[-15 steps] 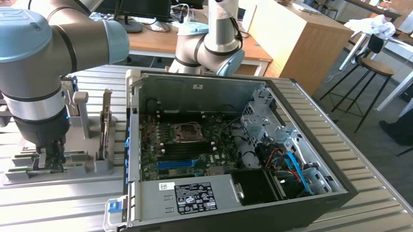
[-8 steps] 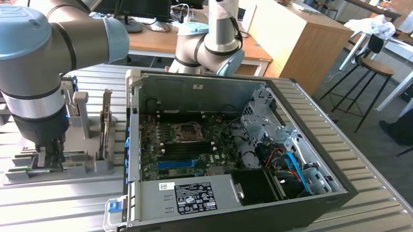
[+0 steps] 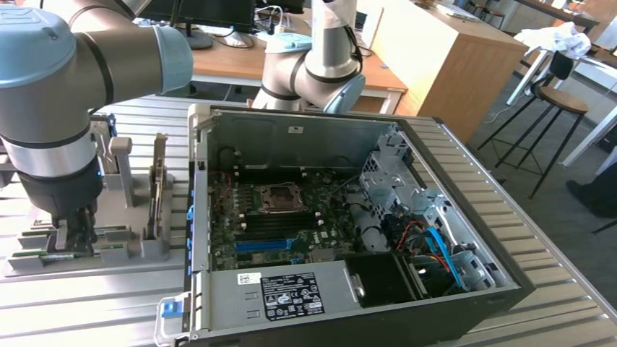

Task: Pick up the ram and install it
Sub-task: 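Pick up the ram and move it above insertion slot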

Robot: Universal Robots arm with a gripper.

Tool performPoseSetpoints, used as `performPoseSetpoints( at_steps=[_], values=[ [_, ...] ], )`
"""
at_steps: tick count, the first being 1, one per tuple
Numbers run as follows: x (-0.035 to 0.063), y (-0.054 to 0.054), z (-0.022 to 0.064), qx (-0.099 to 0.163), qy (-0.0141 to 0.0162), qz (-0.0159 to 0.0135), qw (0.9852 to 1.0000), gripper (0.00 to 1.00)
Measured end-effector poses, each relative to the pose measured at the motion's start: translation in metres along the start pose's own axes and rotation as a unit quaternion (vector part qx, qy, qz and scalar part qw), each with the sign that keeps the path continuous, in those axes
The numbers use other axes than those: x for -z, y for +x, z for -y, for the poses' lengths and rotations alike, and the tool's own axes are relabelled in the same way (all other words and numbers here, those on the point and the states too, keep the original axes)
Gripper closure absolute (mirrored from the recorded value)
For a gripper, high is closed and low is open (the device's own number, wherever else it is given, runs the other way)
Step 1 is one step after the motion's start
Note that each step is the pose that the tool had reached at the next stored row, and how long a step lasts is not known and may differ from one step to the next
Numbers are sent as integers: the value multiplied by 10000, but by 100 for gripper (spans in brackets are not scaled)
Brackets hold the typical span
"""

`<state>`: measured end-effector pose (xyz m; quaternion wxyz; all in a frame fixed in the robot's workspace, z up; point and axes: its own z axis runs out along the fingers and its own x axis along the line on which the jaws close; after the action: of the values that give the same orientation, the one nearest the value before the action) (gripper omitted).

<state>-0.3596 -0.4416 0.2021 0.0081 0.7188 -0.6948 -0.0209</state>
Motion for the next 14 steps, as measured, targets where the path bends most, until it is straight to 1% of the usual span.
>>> performPoseSetpoints(
  at_steps=[8,10,11,14],
  values=[
    [0,1,0,0,0,0,10000,70],
    [0,1,0,0,0,0,10000,72],
    [0,1,0,0,0,0,10000,78],
    [0,1,0,0,0,0,10000,78]
  ],
)
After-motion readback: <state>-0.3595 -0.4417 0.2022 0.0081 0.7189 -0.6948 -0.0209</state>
